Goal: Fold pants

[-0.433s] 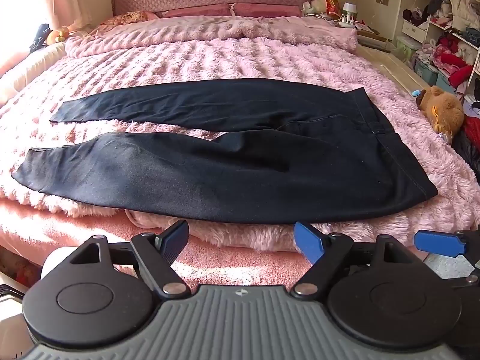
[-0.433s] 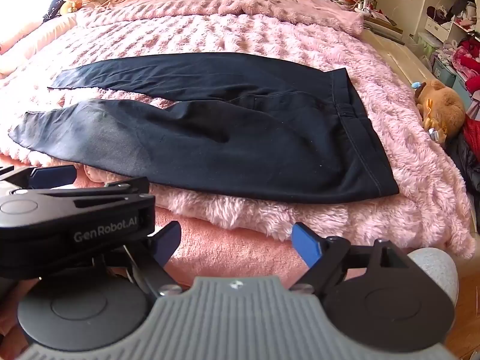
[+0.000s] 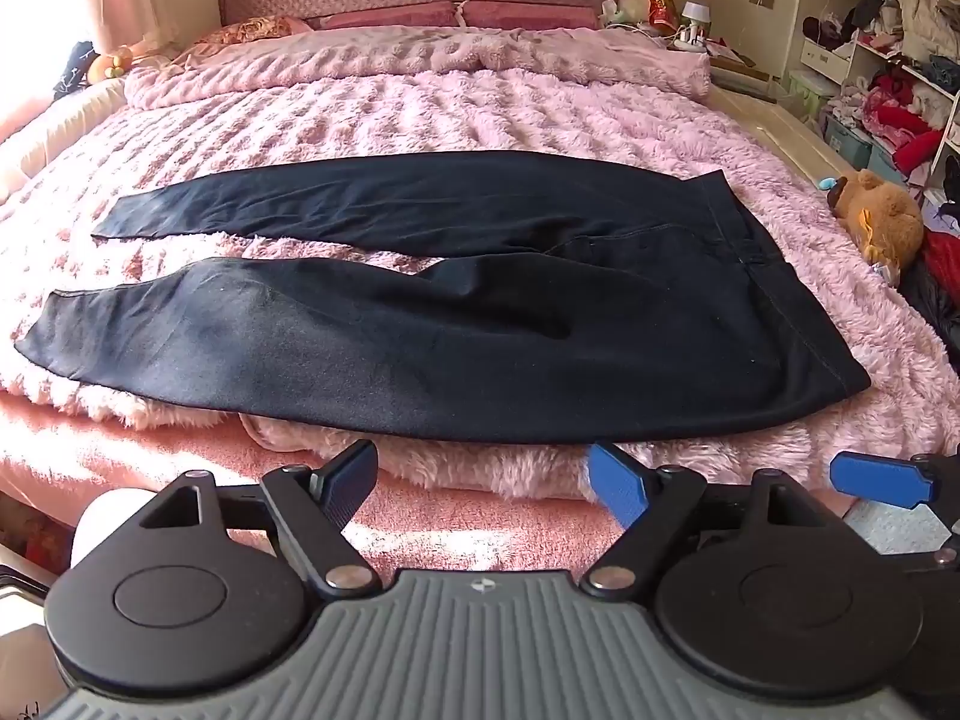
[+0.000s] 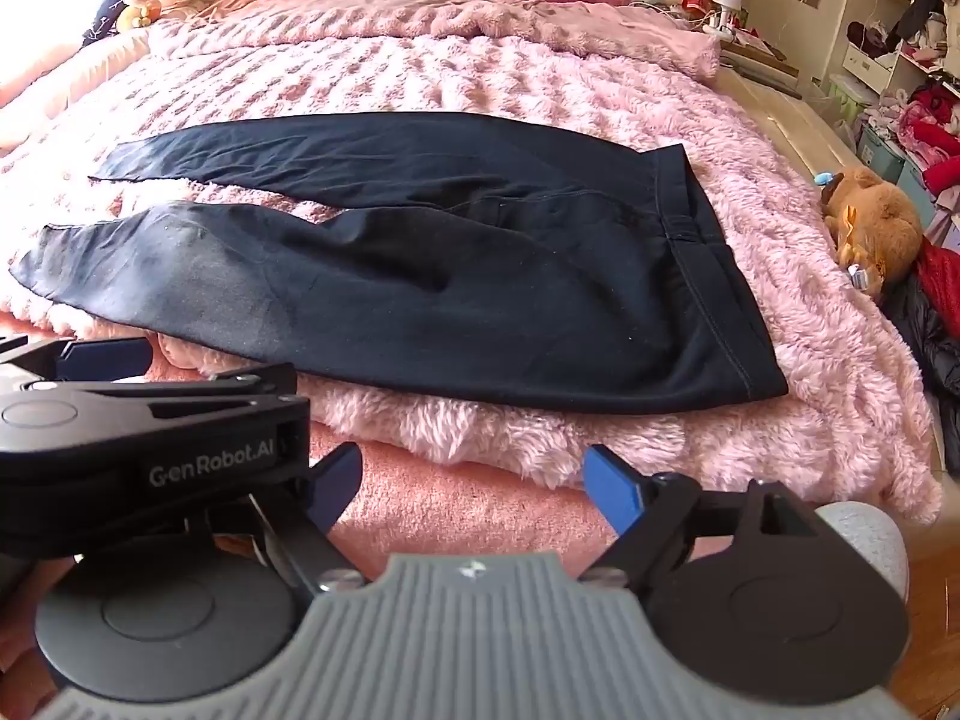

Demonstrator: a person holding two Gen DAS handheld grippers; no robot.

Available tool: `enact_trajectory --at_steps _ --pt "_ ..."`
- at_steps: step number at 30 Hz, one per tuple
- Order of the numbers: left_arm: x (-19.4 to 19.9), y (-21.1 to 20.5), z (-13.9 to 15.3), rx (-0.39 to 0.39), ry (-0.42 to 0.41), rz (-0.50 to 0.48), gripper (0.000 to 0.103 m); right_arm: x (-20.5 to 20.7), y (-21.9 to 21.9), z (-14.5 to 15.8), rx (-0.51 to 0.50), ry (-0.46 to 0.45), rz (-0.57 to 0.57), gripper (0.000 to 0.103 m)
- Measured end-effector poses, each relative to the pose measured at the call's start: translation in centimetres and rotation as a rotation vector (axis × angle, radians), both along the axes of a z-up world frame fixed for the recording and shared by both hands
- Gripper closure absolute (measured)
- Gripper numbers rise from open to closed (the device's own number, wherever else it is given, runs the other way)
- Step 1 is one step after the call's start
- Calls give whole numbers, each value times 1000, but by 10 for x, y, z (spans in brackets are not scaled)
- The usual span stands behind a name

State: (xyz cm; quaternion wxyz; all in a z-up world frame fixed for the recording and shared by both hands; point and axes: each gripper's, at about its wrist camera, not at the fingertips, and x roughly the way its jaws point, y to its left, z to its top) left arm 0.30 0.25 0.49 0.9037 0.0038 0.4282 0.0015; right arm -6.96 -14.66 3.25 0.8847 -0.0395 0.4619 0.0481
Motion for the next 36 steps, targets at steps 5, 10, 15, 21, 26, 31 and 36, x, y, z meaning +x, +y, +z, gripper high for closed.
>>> enact_trajectory --at_steps 5,10,15,21,26,31,36 --pt "0 -4 -6 -6 9 -4 10 -2 3 0 -21 -16 0 26" --pt "2 -6 -7 -5 11 -4 10 -1 2 -1 -21 -17 -3 26" --pt "3 -4 -8 -7 16 -4 10 -1 0 -2 -15 -14 -2 26" --pt "-1 -4 -12 -3 11 2 10 0 1 -4 -20 -18 -6 26" --pt "0 -6 -15 -5 12 0 10 0 0 -7 -12 -3 -7 26" --pt "0 -7 -18 -10 23 -1 10 0 -1 -8 -14 1 -9 26" --pt "0 -7 -18 -8 9 4 10 0 -1 -9 -7 -2 -12 26"
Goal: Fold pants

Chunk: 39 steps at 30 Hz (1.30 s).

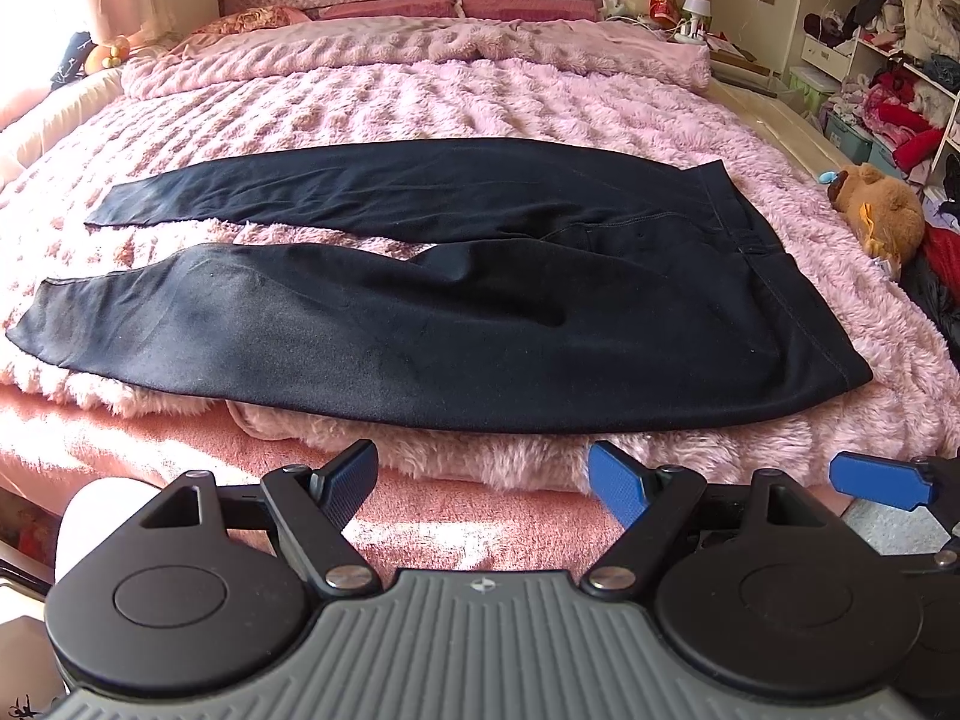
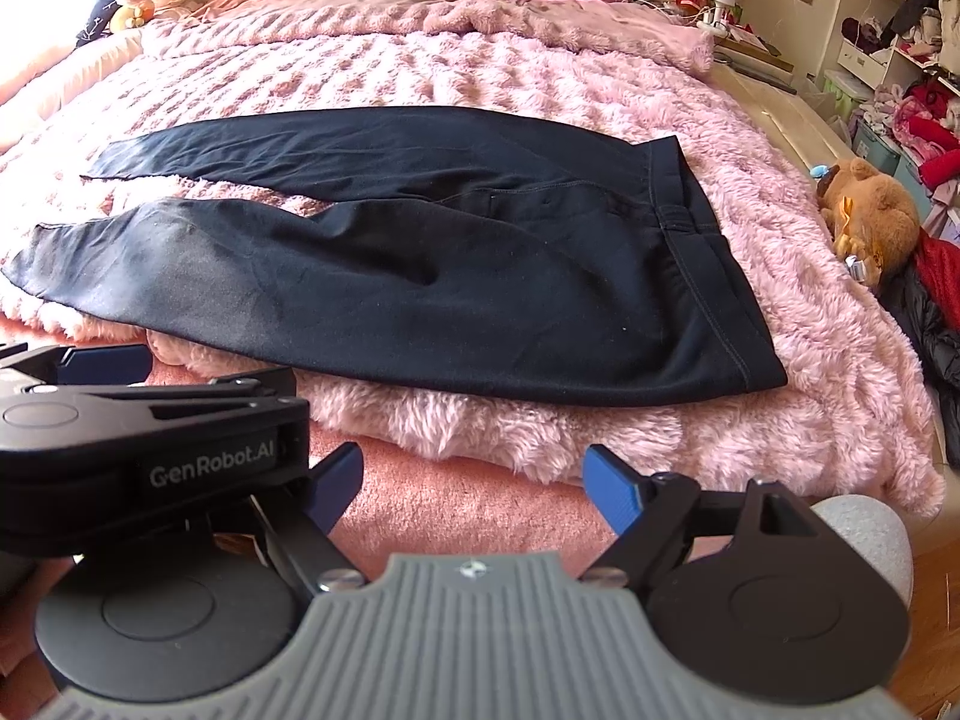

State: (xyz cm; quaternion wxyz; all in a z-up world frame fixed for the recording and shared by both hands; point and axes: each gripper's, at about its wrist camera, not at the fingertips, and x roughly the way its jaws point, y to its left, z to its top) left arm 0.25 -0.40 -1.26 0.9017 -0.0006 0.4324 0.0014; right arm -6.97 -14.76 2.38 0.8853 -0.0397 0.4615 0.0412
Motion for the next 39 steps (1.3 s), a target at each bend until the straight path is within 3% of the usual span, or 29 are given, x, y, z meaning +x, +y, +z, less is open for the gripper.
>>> enact_trajectory --at_steps 21,39 --pt "1 -3 -9 27 26 -8 10 3 2 -7 -23 15 9 27" --pt "2 0 -11 0 46 -2 10 4 -1 -11 -15 23 2 27"
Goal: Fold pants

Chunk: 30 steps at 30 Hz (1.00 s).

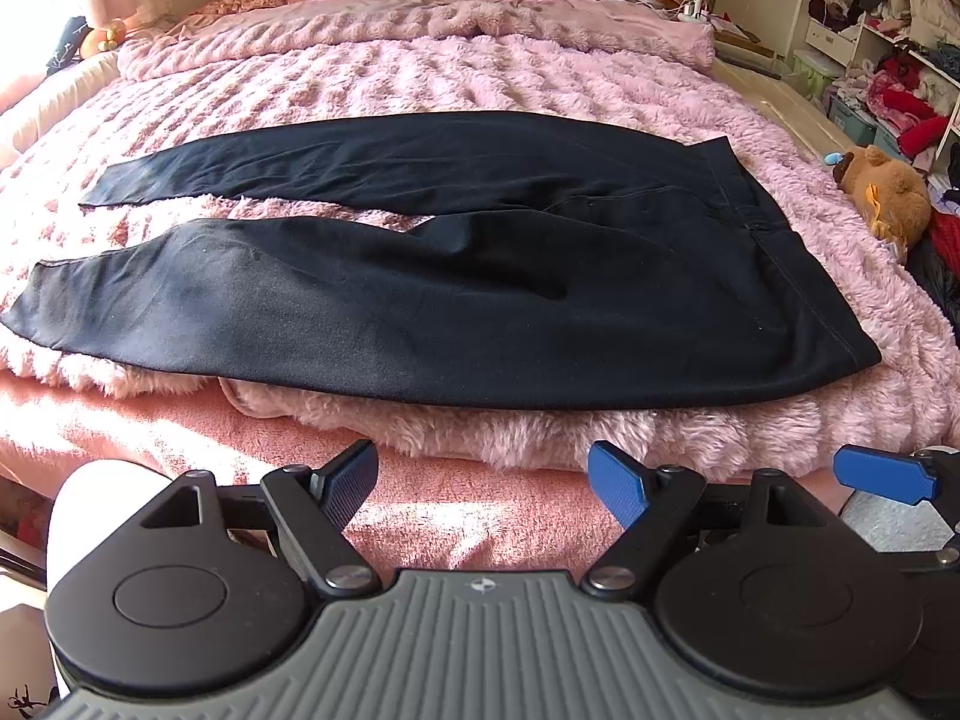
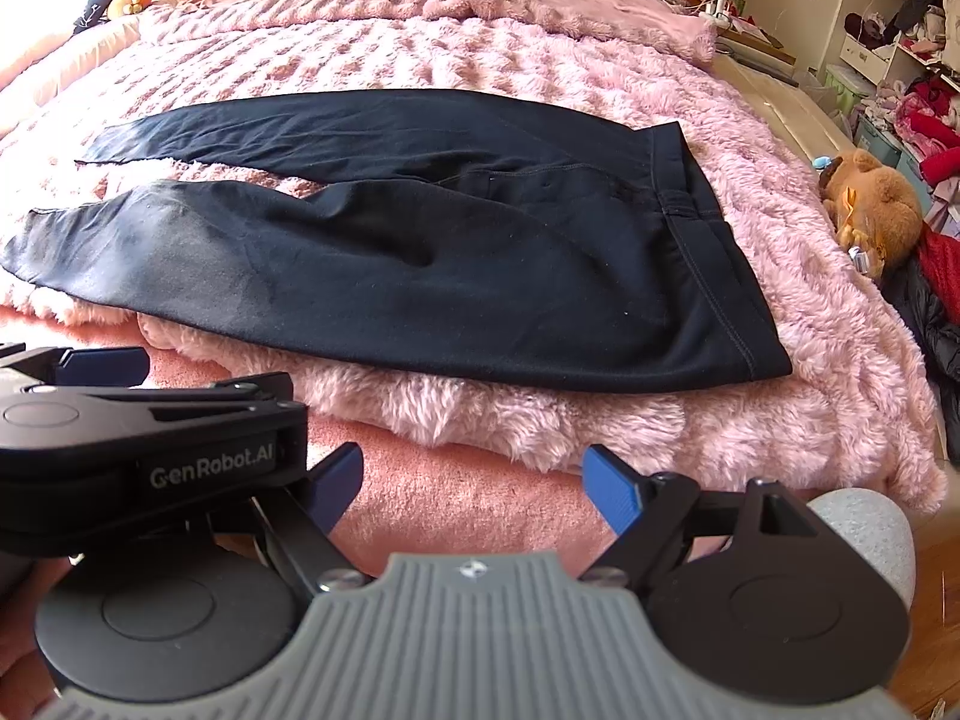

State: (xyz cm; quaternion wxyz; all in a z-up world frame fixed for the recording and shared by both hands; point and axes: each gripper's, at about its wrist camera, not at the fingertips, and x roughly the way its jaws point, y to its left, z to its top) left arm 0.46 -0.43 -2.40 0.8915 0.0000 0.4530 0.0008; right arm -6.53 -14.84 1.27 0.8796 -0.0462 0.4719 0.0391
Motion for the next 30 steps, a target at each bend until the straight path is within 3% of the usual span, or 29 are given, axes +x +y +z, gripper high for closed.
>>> enact_trajectory --at_steps 7,10,13,16,17,20,21,23,25,26,28,30 --pt "2 2 -2 -2 -3 11 10 2 -2 -3 18 -7 6 26" --pt "5 11 -1 -53 -18 14 11 7 -14 -4 85 -20 -15 21" --pt "13 34 -3 -205 -38 52 11 15 -42 -6 221 -36 -83 21" --pt "18 68 -14 -453 -114 64 11 24 -78 -13 287 -98 -213 21" --pt "20 76 -19 -499 -133 58 10 23 -92 -17 309 -140 -259 21" --pt "30 92 -36 -552 -148 67 9 10 -138 -35 500 -336 -346 21" --pt "33 97 -44 -582 -144 78 9 10 -151 -41 561 -349 -368 21" --pt "41 107 -58 -611 -121 109 9 20 -172 -55 622 -255 -451 21" --pt "44 114 -67 -573 -131 180 10 34 -191 -72 685 -129 -552 29" --pt "46 118 -71 -573 -130 203 10 38 -199 -83 737 -96 -568 42" --pt "52 127 -81 -638 -94 204 11 40 -213 -104 858 -68 -604 51" --pt "54 137 -91 -733 -60 227 12 45 -225 -123 997 -27 -634 72"
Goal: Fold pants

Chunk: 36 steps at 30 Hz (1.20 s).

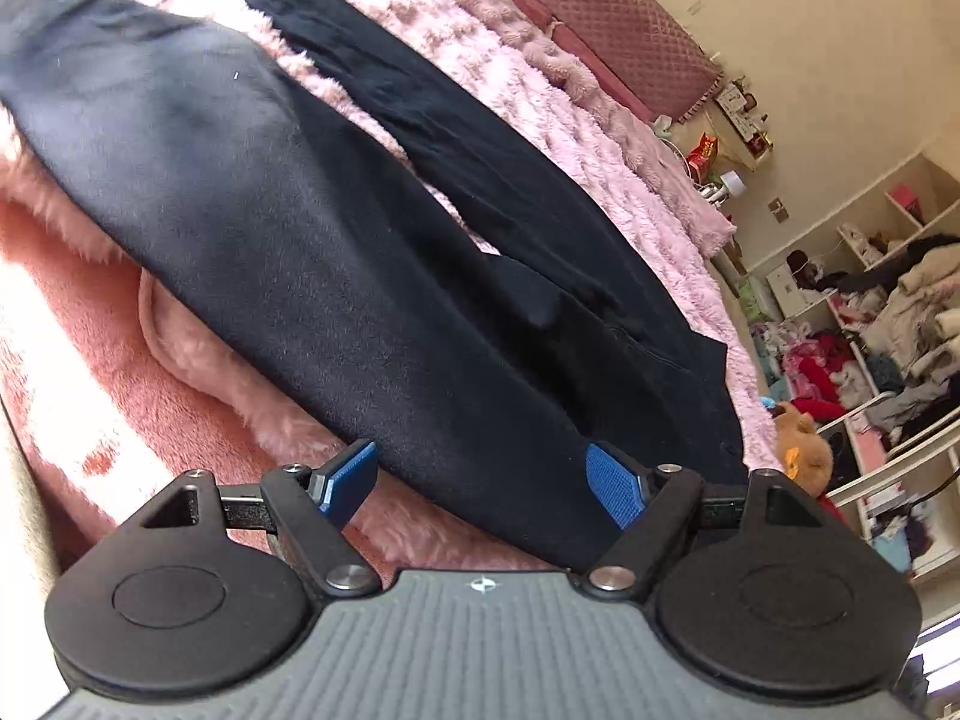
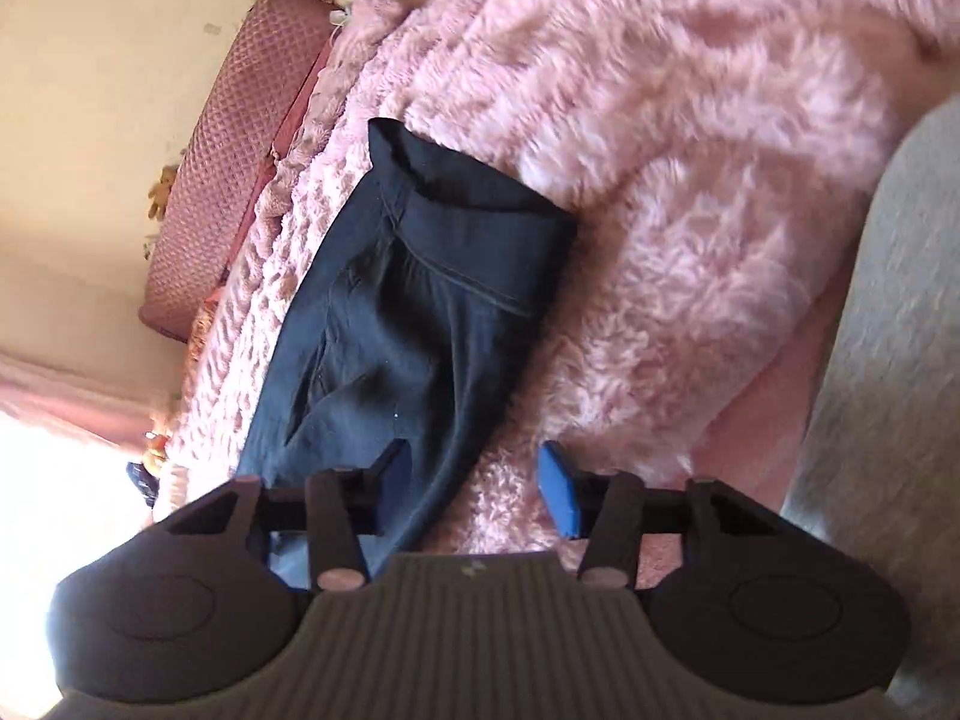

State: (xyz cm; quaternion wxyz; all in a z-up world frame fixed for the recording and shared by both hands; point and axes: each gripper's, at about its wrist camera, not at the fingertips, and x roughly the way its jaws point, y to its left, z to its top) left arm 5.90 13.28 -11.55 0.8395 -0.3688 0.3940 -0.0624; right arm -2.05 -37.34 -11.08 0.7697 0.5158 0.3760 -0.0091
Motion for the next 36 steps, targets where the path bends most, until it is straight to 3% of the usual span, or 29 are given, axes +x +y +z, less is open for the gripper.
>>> enact_trajectory --at_steps 3,7,11,13,14,16,19,20,22,25,28,33,36 --pt "7 13 -17 -80 61 3 34 9 -11 -15 118 -6 -36 79" --pt "9 34 -34 -219 97 53 35 26 -21 -16 85 7 -56 79" --pt "8 46 -45 -273 98 95 35 47 -30 -29 134 24 -51 78" --pt "9 52 -53 -348 94 119 35 48 -30 -36 163 21 -68 82" --pt "10 55 -57 -389 85 126 35 47 -30 -38 166 18 -72 91" --pt "12 61 -64 -458 48 139 36 43 -31 -40 179 8 -77 93" --pt "16 64 -66 -431 10 170 53 38 -33 -41 195 -8 -79 93" --pt "19 65 -67 -425 7 177 65 36 -34 -40 195 -9 -79 93" --pt "25 64 -70 -453 -1 172 78 35 -34 -40 201 -18 -81 93" --pt "25 64 -71 -464 38 203 97 31 -38 -39 253 -64 -76 94" --pt "23 65 -64 -476 30 218 99 25 -40 -28 246 -141 -76 101" --pt "37 54 -19 -328 -83 186 101 30 -31 -6 204 -241 -40 103" --pt "49 52 -5 -303 -110 186 101 37 -30 4 171 -266 -36 103"
